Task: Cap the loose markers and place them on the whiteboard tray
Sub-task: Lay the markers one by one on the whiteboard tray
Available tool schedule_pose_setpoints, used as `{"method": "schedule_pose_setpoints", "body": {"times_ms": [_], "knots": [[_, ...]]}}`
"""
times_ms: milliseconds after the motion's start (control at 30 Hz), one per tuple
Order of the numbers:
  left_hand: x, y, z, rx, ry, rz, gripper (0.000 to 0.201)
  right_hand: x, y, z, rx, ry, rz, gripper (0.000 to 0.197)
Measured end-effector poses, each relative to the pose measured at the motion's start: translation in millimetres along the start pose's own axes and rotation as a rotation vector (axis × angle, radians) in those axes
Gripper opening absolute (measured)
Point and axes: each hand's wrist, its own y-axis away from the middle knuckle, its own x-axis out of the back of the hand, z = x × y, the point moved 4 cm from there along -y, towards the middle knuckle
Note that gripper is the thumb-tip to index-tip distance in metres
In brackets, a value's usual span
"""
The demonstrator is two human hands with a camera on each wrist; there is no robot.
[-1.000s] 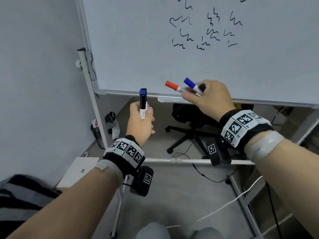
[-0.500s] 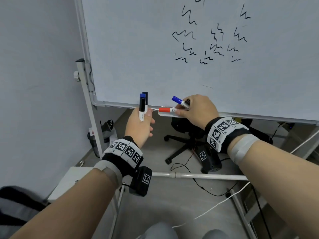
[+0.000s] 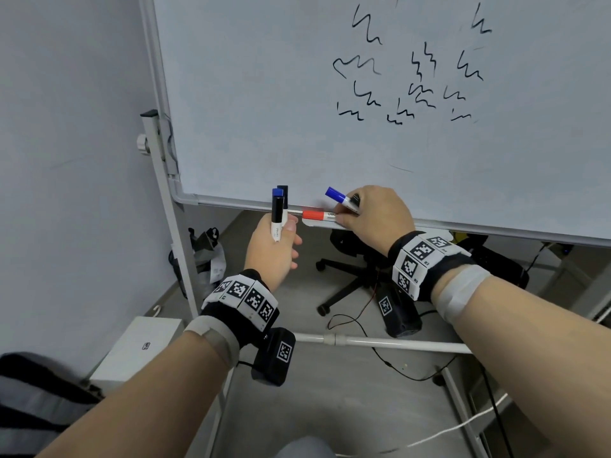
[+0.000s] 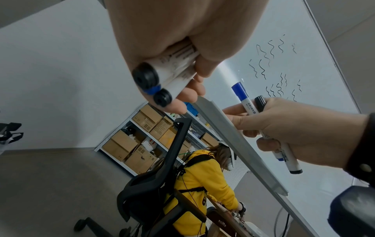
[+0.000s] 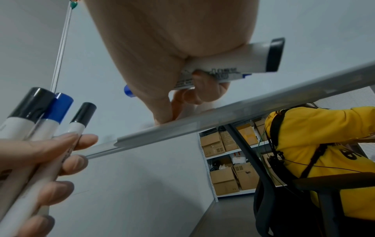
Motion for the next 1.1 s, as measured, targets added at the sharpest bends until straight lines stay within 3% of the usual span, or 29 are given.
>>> {"method": "schedule_pose_setpoints", "body": {"times_ms": [167, 300, 533, 767, 1100], "knots": [[-1.4, -4.2, -1.0, -0.021, 0.006, 0.006, 0.021, 8.9, 0.5, -1.9, 0.082, -0.199, 0.094, 0.03], [1.1, -4.3, -4.1, -0.023, 0.006, 0.005, 0.02, 12.1, -0.1, -4.8, 0.052, -0.31, 0.038, 0.031], [9.6, -3.1, -8.4, -0.016, 0.008, 0.01, 0.02, -0.9, -2.5, -16.6, 0.18, -0.193, -0.034, 0.021], [12.7, -5.0, -14.0, -0.015, 0.001, 0.01, 0.019, -17.3, 0.5, -18.4, 0.28, 0.162, 0.004, 0.026], [6.8, -1.2, -20.7, -0.001, 0.017, -0.026, 0.022, -29.8, 1.1, -15.0, 0.287, 0.157, 0.037, 0.017]]}}
